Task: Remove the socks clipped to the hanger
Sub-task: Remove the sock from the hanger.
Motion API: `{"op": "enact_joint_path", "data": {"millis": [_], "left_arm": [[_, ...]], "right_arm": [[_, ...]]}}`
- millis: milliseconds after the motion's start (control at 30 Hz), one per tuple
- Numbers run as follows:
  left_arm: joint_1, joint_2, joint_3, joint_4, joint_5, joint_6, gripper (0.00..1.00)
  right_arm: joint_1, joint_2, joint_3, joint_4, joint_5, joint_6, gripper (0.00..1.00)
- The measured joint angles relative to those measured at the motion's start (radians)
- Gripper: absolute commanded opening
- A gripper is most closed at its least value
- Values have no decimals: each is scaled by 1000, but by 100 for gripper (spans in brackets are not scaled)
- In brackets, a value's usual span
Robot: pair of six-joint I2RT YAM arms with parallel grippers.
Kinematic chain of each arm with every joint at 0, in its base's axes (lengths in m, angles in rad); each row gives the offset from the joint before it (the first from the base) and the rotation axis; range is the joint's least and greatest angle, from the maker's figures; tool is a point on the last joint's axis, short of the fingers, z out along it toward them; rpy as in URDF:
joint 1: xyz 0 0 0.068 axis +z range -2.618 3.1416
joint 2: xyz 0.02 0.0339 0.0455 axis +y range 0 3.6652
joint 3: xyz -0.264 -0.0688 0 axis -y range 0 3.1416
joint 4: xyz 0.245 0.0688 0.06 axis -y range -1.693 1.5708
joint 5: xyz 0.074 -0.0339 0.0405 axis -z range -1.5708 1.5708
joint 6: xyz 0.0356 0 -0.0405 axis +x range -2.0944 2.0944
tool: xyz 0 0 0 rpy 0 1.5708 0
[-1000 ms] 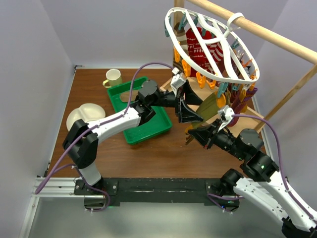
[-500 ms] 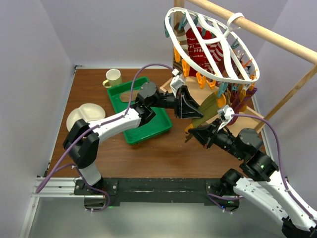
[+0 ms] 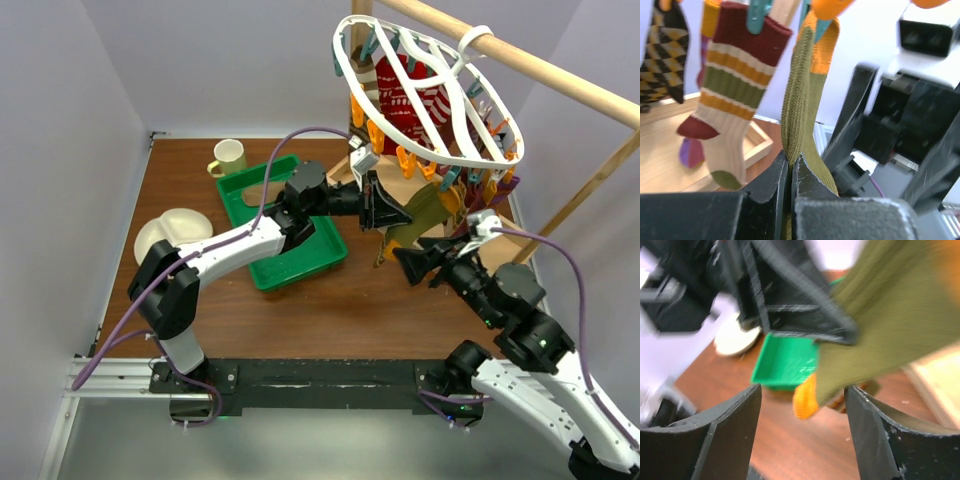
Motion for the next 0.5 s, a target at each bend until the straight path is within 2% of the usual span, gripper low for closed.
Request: {"op": "enact_joint_path", "data": {"millis": [133, 400, 500], "left_arm": [[0, 0, 19, -52, -37, 25, 0], [0, 0, 44, -129, -78, 55, 0], [0, 0, 50, -146, -82, 65, 0]], "right_arm": [[0, -52, 56, -61, 212, 21, 75], [0, -57, 115, -82, 418, 7, 78], [0, -21, 161, -67, 443, -19, 70]]}}
